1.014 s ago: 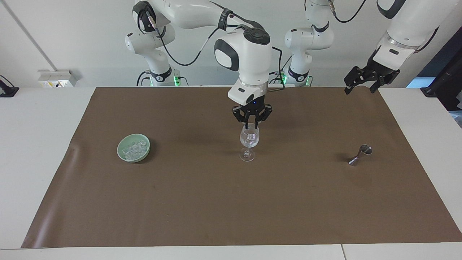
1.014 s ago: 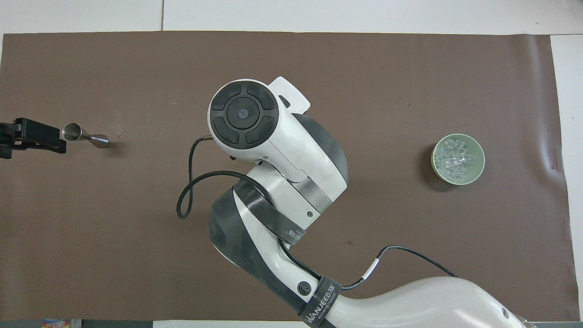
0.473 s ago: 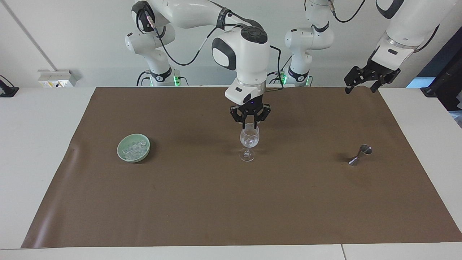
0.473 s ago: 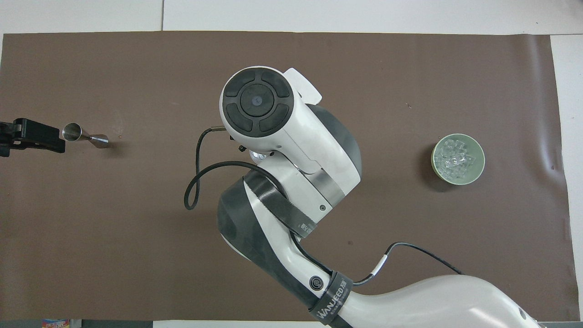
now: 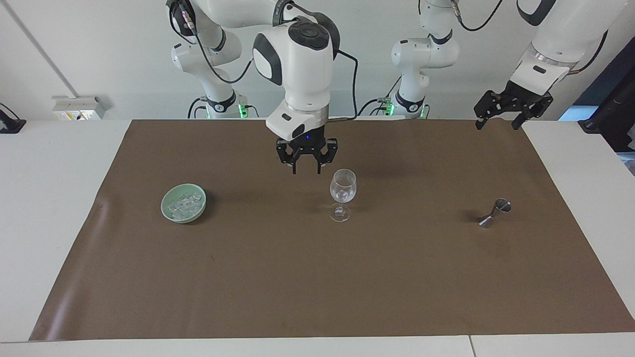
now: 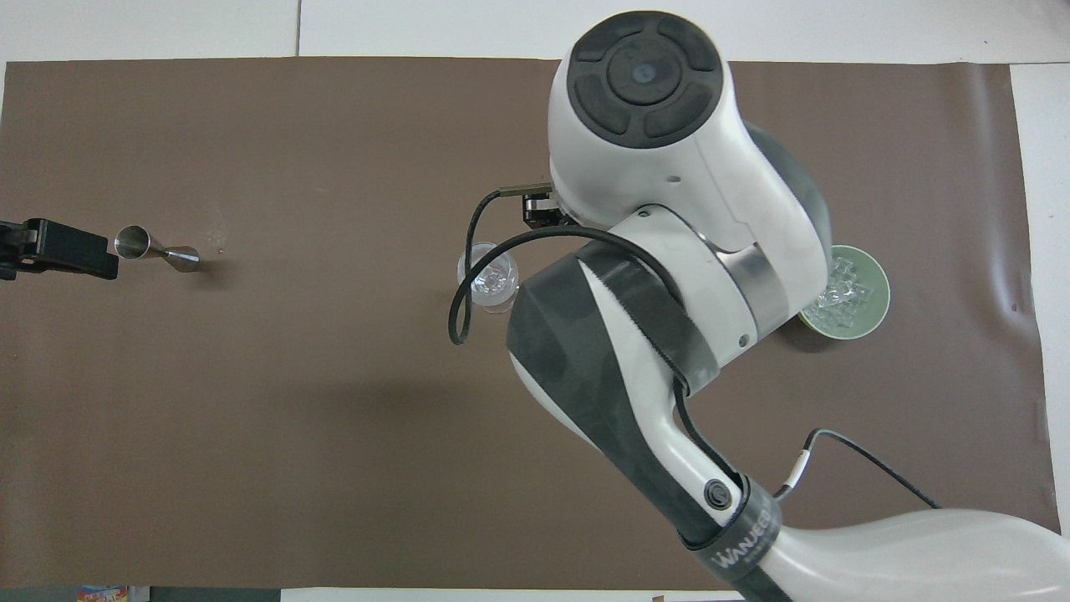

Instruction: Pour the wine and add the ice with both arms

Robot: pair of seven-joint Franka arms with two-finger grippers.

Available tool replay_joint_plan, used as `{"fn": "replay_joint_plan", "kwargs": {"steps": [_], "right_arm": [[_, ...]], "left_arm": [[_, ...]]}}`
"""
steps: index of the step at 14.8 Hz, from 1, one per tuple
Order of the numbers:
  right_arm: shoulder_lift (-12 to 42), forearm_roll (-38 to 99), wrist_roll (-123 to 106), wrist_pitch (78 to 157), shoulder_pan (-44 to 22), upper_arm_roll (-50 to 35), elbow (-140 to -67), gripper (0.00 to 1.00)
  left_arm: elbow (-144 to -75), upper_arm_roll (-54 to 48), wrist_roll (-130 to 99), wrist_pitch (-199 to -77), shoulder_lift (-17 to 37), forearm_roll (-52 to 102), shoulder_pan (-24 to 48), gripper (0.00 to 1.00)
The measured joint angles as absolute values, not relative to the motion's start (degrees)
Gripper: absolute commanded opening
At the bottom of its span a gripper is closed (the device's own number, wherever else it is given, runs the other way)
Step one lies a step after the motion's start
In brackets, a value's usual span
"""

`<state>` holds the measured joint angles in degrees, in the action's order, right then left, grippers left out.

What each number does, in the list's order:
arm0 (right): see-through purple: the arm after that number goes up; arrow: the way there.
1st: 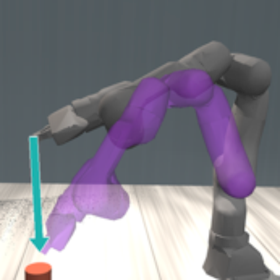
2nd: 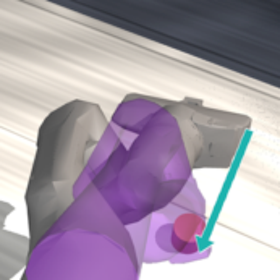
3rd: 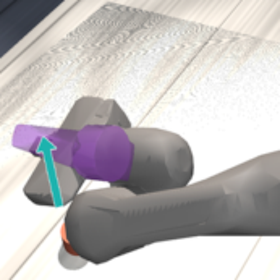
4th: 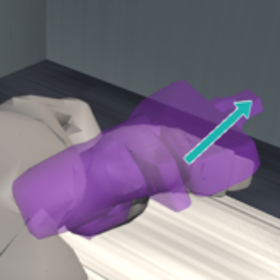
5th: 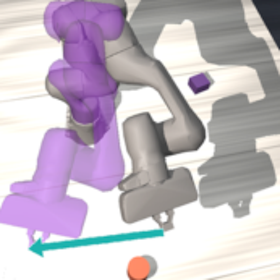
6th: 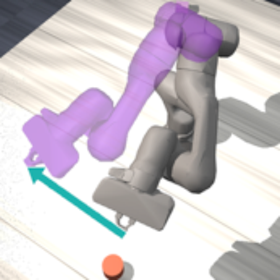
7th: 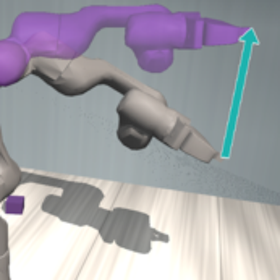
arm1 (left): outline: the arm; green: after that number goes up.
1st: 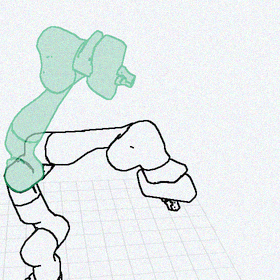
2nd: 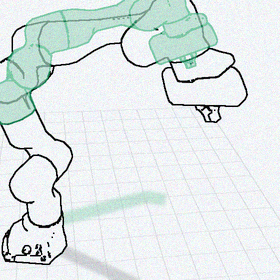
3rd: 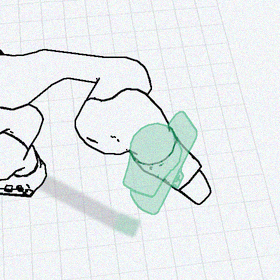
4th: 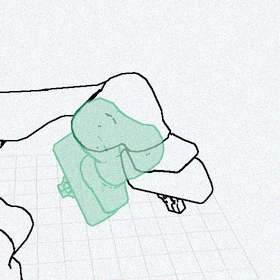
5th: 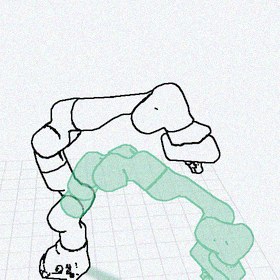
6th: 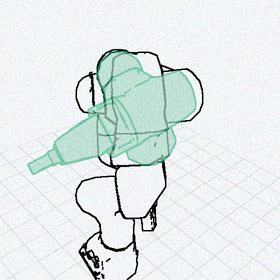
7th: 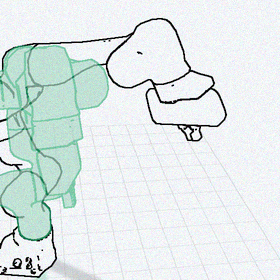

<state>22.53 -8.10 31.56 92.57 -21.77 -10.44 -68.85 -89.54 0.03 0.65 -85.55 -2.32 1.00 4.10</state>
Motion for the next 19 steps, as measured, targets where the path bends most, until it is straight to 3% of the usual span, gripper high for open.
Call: {"fn": "replay_joint_plan", "kwargs": {"steps": [5, 12, 19], "right_arm": [[17.4, -8.1, 23.1, 86.1, -14.6, -10.4, -69.0, 1.00], [10.0, -7.7, 5.3, 78.9, 0.7, -10.2, -69.7, 1.00], [6.4, -5.8, -3.3, 74.4, 5.8, -7.7, -72.2, 1.00]], "left_arm": [[-89.6, -0.1, 0.9, -85.7, -2.3, -1.2, 4.2, 1.00], [-89.6, -0.2, 0.9, -85.7, -2.3, -1.2, 4.1, 1.00], [-89.7, 0.1, 0.9, -85.7, -2.3, 0.8, 4.1, 1.00]]}}
